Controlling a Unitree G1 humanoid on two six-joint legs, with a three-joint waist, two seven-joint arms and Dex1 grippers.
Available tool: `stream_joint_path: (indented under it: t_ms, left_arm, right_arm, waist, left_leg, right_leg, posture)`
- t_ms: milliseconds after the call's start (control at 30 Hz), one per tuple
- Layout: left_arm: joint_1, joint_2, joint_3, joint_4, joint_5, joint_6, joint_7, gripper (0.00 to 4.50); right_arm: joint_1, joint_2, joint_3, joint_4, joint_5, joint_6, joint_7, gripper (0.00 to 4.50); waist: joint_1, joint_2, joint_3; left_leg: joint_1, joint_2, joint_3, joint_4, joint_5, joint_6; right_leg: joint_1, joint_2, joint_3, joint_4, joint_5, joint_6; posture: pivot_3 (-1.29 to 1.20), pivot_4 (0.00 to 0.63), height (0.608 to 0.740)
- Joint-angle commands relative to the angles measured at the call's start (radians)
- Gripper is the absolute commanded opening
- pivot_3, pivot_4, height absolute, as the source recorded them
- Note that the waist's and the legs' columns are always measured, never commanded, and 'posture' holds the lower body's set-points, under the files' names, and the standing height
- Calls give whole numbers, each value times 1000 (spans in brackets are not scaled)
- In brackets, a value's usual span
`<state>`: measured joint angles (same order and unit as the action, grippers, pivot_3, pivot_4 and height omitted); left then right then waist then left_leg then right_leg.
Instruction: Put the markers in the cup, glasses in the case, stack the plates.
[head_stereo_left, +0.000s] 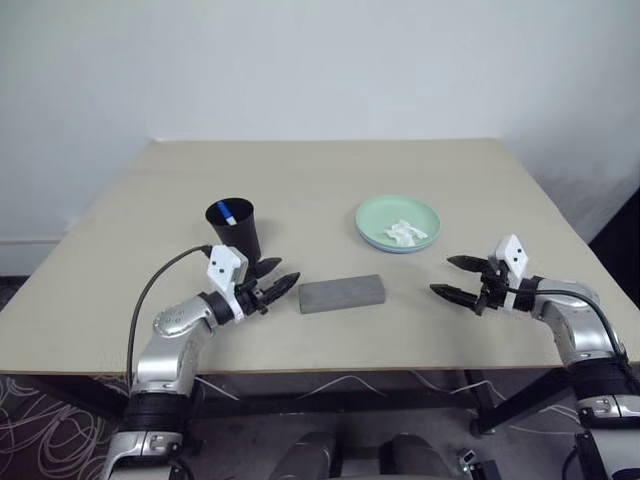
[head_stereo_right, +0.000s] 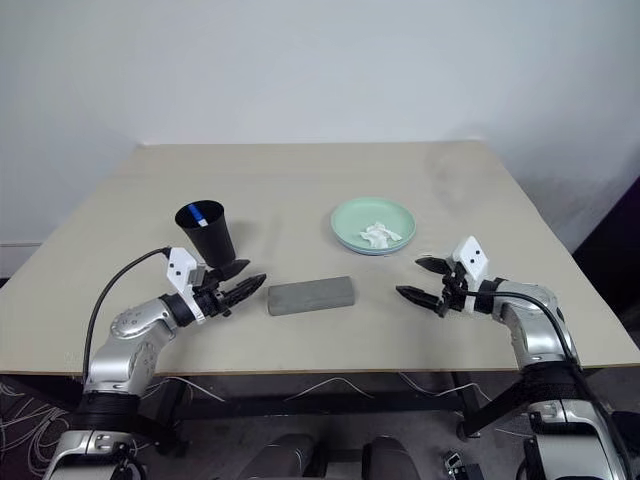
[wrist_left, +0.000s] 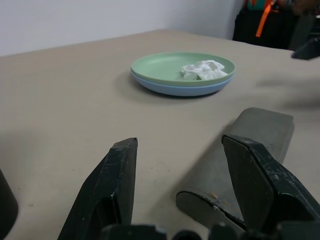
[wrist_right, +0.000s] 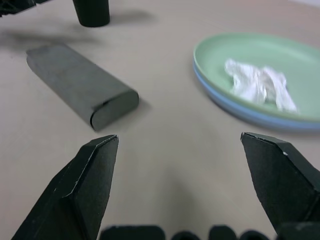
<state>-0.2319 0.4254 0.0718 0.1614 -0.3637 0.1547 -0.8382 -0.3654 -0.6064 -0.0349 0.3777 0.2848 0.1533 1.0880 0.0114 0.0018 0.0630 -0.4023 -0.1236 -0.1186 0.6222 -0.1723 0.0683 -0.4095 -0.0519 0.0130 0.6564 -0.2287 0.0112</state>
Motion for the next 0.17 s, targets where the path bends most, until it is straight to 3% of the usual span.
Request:
stream_joint_path:
  t_ms: [33,167]
  left_arm:
    - [19,-19,-4,-50,-1,-23,10,2787]
    - [44,-58,-18,-69,4,-29,42,2787]
  right_arm:
    - [36,-43,-57,-72,36,44,-7,4258]
    - [42,-69,-72,-81,37,72,-10,4258]
  waist:
    - [1,0,0]
    - [1,0,0]
  left_leg:
    - [0,0,0,0,0,0]
    - [-2,0,0,1,0,0]
  right_leg:
    - [0,0,0,0,0,0]
    - [-1,-1,0,0,0,0]
  posture:
    - [0,0,736]
    - [0,0,736]
